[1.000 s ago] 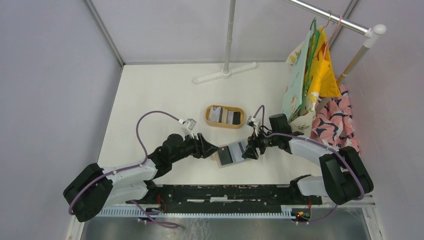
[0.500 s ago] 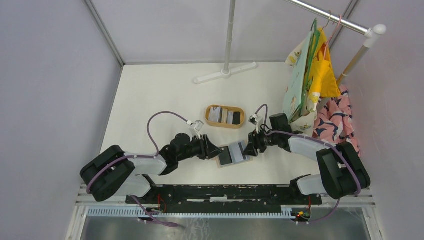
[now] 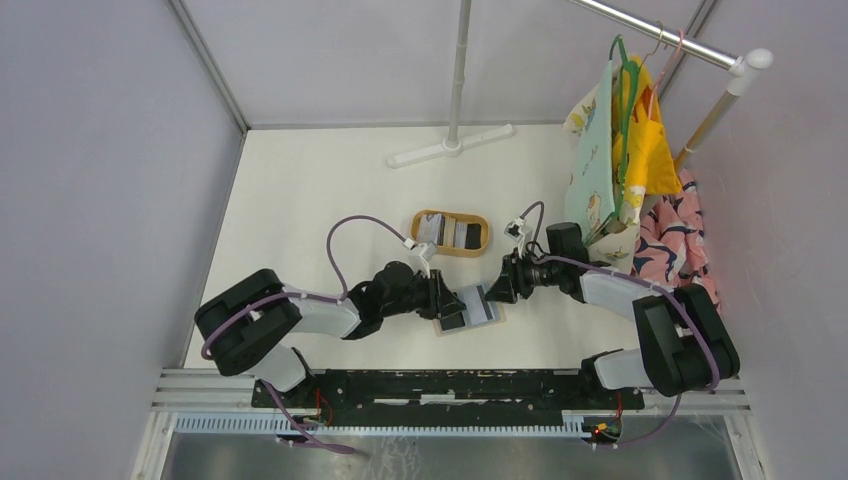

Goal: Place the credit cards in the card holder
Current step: Insert the credit card into the card holder, then turn over the card slot in the card holder.

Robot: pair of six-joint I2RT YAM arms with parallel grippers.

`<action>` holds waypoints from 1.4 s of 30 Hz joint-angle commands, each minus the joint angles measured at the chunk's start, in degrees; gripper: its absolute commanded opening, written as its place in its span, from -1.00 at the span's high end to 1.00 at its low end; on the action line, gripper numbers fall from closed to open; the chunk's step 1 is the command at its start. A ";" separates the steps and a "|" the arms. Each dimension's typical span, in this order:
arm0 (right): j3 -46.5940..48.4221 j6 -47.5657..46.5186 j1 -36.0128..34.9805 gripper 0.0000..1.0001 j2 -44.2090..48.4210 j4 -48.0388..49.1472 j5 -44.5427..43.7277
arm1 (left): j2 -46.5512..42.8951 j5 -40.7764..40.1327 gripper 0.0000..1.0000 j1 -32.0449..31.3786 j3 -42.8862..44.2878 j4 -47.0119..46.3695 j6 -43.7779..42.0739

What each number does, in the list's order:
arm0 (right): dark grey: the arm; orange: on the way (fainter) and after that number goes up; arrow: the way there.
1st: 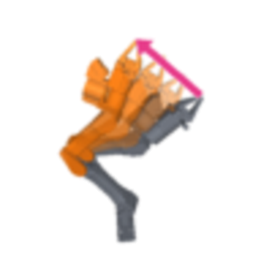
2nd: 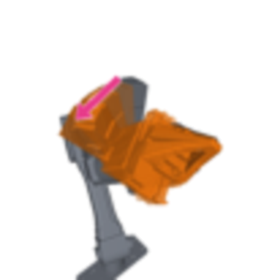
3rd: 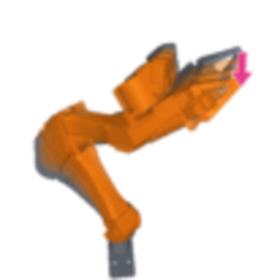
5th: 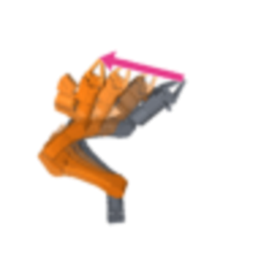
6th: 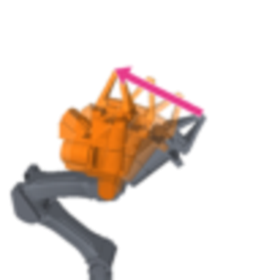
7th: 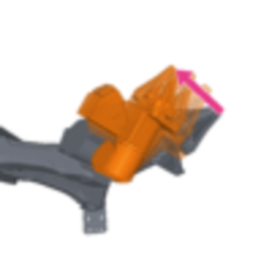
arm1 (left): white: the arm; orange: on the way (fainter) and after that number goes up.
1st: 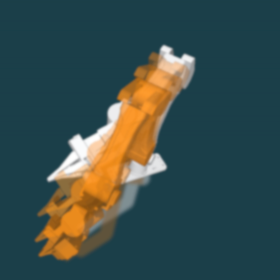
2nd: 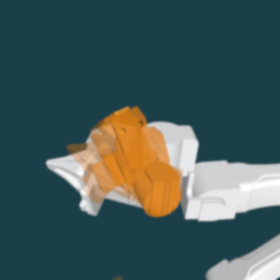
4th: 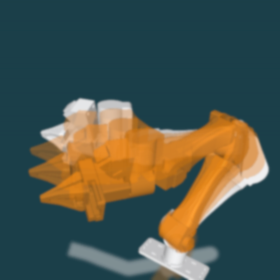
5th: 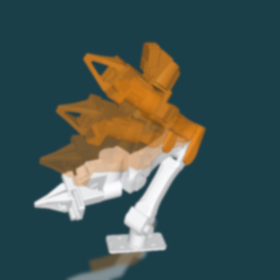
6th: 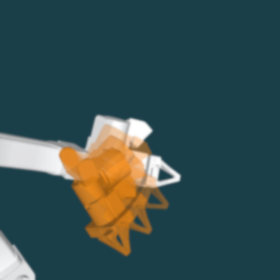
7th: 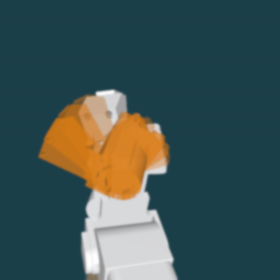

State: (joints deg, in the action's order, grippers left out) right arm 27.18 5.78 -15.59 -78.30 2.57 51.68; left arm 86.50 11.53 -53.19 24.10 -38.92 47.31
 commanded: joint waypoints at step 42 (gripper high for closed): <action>2.18 5.30 0.11 0.06 -8.12 1.69 11.63 | 11.70 -0.72 0.67 -1.29 6.42 2.06 -1.25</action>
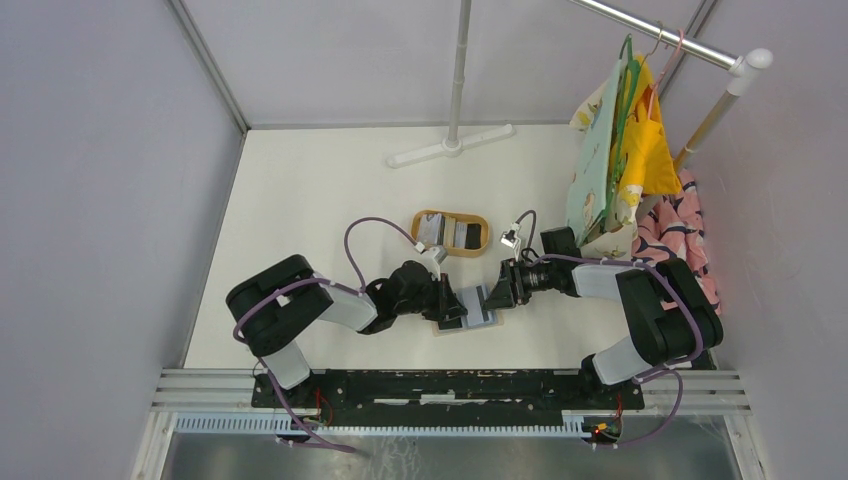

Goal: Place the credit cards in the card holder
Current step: Turn over the card slot in the card holder.

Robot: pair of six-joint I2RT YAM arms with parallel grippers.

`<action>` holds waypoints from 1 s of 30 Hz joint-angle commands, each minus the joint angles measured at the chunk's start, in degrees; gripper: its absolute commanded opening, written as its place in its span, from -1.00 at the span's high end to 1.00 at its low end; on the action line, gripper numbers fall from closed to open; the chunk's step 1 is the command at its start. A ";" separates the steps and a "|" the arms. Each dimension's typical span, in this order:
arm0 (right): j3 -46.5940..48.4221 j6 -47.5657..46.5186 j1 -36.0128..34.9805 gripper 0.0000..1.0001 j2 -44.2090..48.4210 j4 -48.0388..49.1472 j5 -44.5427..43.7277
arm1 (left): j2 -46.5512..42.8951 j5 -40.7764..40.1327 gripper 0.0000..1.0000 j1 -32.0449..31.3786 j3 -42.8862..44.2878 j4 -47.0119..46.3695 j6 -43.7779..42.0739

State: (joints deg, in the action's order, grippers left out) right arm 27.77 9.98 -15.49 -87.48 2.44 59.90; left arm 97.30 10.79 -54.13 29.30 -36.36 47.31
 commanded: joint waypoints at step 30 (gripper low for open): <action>0.64 3.74 0.29 -0.15 -1.67 7.83 9.78 | -1.03 2.21 0.25 -0.14 -2.32 -8.54 2.16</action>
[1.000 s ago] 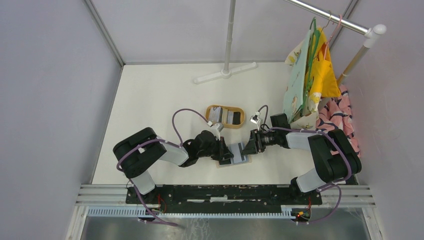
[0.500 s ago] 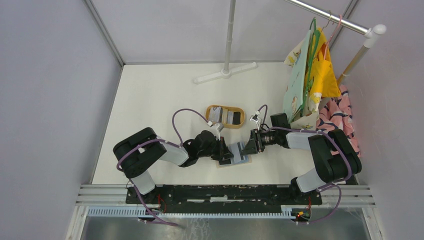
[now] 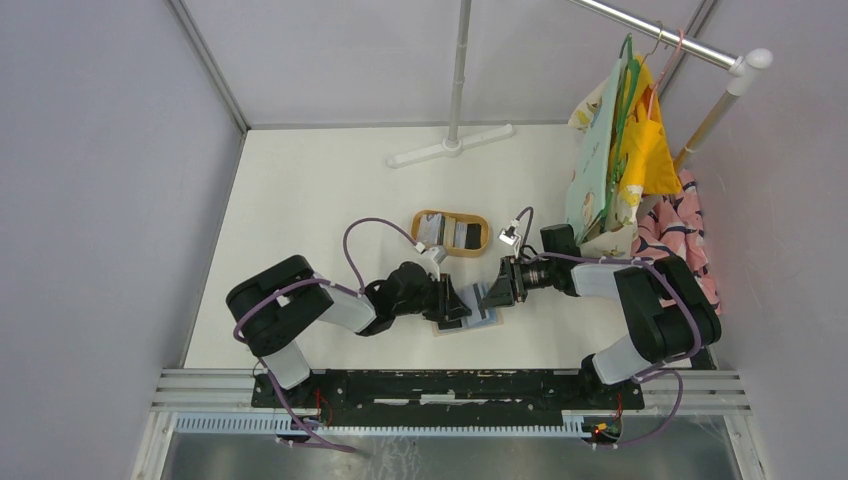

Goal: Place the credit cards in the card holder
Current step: Turn over the card slot in the card holder.

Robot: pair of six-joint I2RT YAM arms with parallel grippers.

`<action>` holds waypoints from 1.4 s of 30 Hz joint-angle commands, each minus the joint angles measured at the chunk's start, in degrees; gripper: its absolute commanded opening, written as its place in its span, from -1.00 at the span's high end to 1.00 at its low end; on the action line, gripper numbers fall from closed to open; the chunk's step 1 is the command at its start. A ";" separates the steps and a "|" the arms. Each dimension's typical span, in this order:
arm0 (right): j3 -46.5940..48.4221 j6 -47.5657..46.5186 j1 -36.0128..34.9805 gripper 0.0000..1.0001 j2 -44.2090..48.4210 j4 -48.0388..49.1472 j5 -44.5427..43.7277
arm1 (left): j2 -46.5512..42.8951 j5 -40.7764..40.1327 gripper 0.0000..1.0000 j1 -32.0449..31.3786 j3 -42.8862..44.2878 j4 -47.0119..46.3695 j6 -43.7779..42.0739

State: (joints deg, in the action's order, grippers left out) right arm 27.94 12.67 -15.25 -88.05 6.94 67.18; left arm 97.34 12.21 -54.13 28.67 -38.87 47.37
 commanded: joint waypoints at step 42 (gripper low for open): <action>12.91 -24.38 -7.67 -0.50 -9.88 -20.43 14.48 | 2.73 2.60 -0.63 2.45 -6.34 -21.56 11.14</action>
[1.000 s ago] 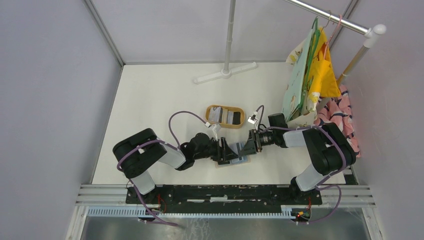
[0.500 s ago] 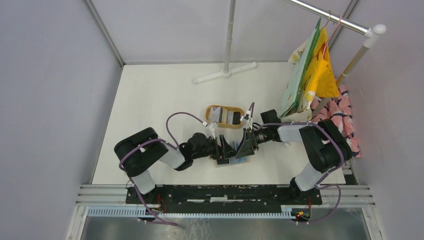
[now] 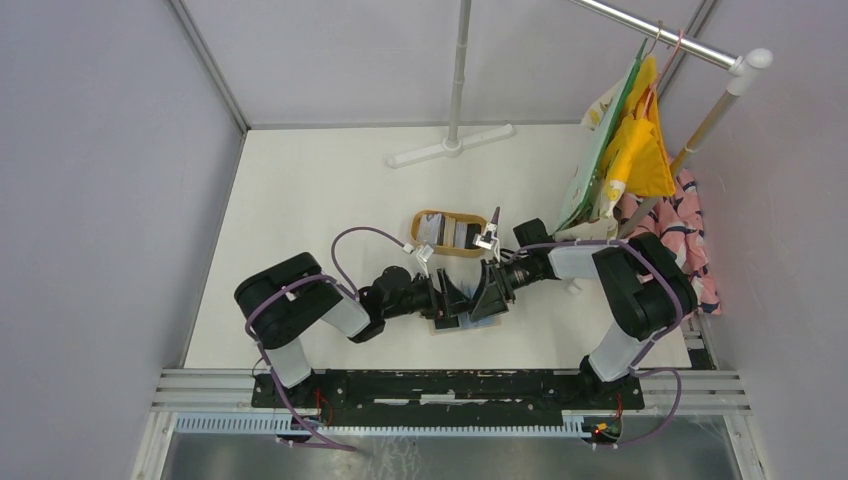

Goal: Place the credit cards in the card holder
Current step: Turn over the card slot in the card holder.

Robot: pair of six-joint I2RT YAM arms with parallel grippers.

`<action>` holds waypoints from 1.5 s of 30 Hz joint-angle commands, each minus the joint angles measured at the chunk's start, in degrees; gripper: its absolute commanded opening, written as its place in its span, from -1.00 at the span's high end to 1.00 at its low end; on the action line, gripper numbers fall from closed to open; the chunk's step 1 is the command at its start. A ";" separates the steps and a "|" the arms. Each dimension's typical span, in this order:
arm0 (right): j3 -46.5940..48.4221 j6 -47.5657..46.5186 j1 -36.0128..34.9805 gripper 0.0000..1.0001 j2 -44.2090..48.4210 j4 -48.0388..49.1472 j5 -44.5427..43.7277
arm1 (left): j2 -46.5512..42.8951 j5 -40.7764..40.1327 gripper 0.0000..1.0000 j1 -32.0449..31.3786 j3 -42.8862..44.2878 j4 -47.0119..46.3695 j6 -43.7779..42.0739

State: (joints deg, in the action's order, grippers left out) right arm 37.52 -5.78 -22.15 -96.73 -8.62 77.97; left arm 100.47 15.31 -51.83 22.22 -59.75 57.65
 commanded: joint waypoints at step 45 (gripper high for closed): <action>9.73 -42.78 -2.49 -0.39 27.77 -15.49 -43.16 | -43.78 -35.14 -0.37 0.13 8.20 58.74 -26.28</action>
State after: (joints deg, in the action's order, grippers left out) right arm 47.22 -44.42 -24.64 -71.53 -32.16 47.53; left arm 60.55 -11.73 -51.83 27.35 -3.95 39.86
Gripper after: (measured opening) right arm 0.653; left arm 0.590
